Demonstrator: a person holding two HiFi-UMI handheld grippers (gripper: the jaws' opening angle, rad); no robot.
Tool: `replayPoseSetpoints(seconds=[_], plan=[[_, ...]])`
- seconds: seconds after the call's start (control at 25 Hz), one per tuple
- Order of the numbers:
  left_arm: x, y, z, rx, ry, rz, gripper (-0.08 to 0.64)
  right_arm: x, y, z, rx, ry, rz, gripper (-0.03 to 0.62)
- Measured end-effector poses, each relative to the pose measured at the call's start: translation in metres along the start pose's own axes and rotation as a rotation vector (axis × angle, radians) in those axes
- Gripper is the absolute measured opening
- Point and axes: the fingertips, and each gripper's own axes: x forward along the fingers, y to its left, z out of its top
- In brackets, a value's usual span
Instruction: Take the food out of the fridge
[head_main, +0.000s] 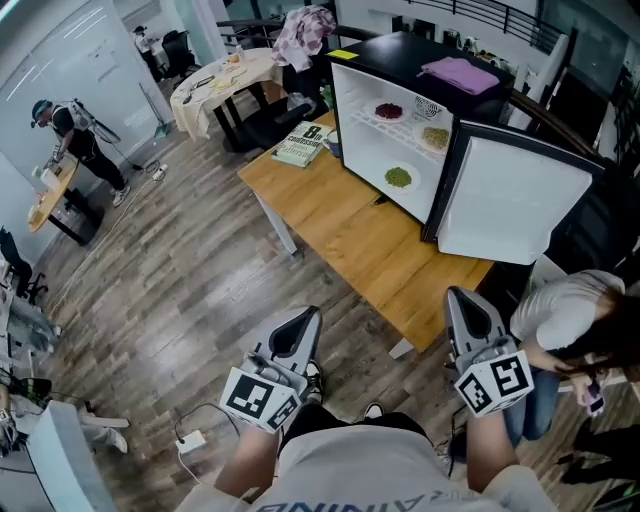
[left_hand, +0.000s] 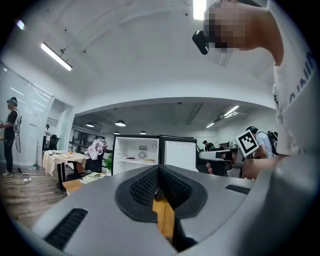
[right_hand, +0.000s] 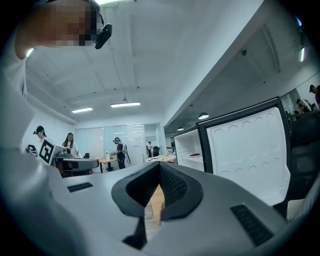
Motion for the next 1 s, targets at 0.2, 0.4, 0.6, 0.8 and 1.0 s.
replayPoseSetpoints(seconds=[0.2, 0.4, 0.6, 0.8, 1.0], plan=[[0.039, 0.03, 0.001, -0.003, -0.007, -0.076, 0.009, 0.034, -0.014, 0.003, -0.017, -0.001, -0.069, 0.018], [0.077, 0.08, 0.002, 0.003, 0.0, -0.167, 0.009, 0.081, -0.018, 0.007, -0.014, -0.015, -0.159, 0.018], [0.105, 0.134, 0.006, 0.0, 0.013, -0.273, 0.009, 0.13, -0.008, 0.011, -0.017, -0.018, -0.257, 0.018], [0.126, 0.172, 0.009, 0.023, 0.013, -0.39, 0.009, 0.162, 0.007, 0.011, -0.029, -0.018, -0.359, 0.018], [0.147, 0.191, 0.012, 0.041, 0.016, -0.471, 0.009, 0.173, 0.01, 0.008, -0.033, -0.014, -0.437, 0.018]])
